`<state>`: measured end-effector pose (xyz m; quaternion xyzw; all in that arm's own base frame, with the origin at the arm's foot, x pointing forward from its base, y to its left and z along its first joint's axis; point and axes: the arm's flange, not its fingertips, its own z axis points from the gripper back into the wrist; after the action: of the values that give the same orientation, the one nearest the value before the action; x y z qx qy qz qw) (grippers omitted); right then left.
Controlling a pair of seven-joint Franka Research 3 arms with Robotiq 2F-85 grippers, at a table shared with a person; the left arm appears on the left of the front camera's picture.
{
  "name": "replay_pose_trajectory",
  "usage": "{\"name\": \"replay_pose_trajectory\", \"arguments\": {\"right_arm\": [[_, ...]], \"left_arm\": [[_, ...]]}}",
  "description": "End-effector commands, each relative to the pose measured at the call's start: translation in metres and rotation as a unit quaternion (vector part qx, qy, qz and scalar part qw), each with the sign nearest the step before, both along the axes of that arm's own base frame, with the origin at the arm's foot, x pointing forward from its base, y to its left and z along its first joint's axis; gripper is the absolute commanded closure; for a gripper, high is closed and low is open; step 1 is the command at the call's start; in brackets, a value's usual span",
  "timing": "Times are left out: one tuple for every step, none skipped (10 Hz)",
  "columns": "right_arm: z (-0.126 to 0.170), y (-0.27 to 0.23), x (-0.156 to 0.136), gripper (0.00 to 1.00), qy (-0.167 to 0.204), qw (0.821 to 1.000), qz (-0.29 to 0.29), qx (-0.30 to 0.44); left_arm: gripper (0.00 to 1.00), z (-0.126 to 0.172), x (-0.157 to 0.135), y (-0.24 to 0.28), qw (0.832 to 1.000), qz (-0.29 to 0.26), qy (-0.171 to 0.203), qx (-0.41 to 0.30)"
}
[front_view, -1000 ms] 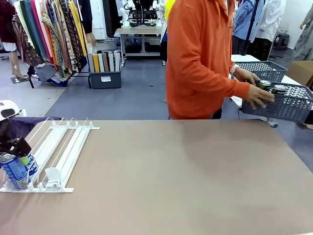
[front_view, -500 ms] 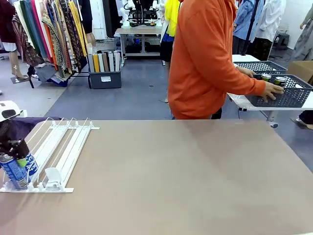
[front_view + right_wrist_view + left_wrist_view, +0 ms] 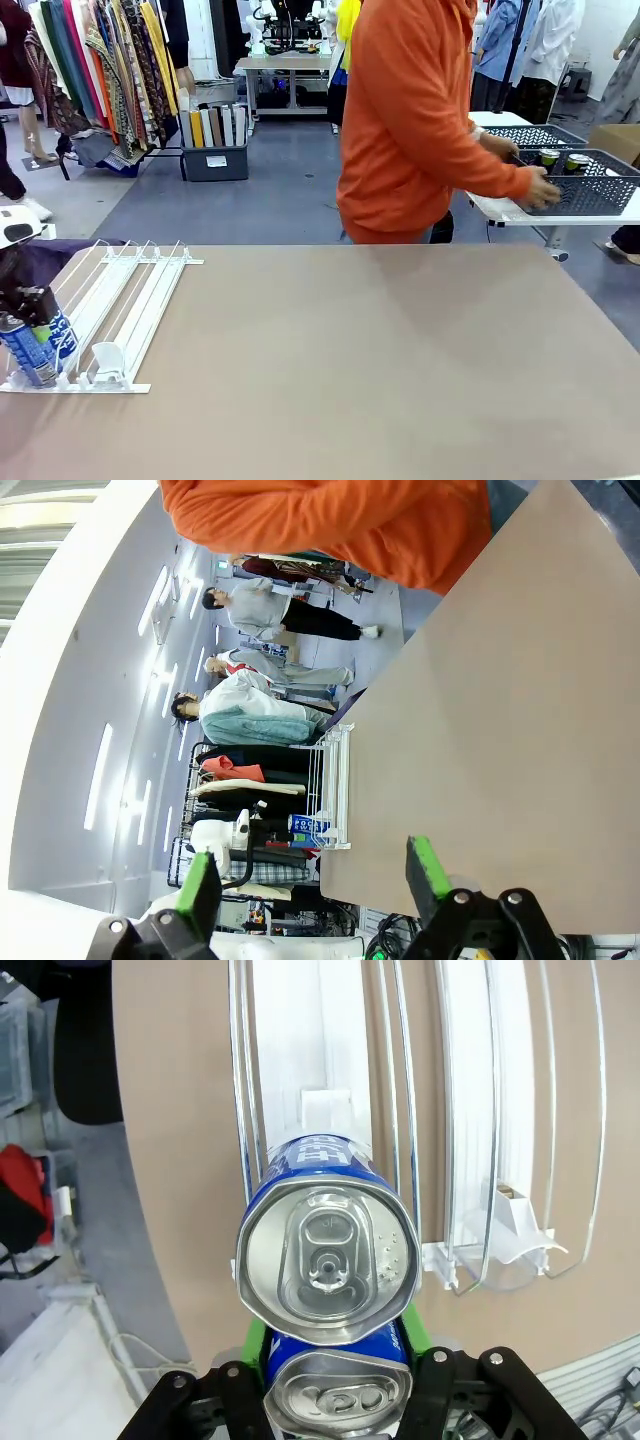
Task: Retrieve and store the cans from the dispenser.
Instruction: Pick up one can from the Automatic Can Dispenser and place it in the middle of the table.
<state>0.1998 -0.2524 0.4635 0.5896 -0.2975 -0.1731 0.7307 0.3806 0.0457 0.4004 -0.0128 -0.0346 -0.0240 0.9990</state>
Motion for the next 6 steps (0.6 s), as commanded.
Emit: {"name": "replay_pose_trajectory", "arguments": {"right_arm": [[0.003, -0.001, 0.003, 0.0, -0.02, 1.0, -0.002, 0.002], [0.003, -0.001, 0.003, 0.0, -0.02, 1.0, -0.002, 0.002], [0.003, -0.001, 0.003, 0.0, -0.02, 1.0, -0.002, 0.002], [0.003, -0.001, 0.003, 0.0, -0.02, 1.0, -0.002, 0.002], [0.003, -0.001, 0.003, 0.0, -0.02, 1.0, -0.002, 0.002], [0.003, -0.001, 0.003, 0.0, -0.02, 1.0, -0.002, 0.002]], "left_arm": [[1.0, -0.012, -0.018, -0.001, 1.0, -0.007, -0.012, 0.01], [1.0, -0.007, -0.019, -0.002, 1.0, -0.007, -0.014, 0.011], [1.0, 0.006, -0.021, -0.002, 1.0, 0.003, -0.017, 0.014], [1.0, 0.032, -0.026, -0.001, 0.999, 0.007, -0.031, 0.01], [1.0, 0.07, -0.033, 0.001, 0.999, 0.016, -0.051, 0.0], [1.0, 0.103, -0.038, 0.004, 0.997, 0.008, -0.072, -0.005]]}}
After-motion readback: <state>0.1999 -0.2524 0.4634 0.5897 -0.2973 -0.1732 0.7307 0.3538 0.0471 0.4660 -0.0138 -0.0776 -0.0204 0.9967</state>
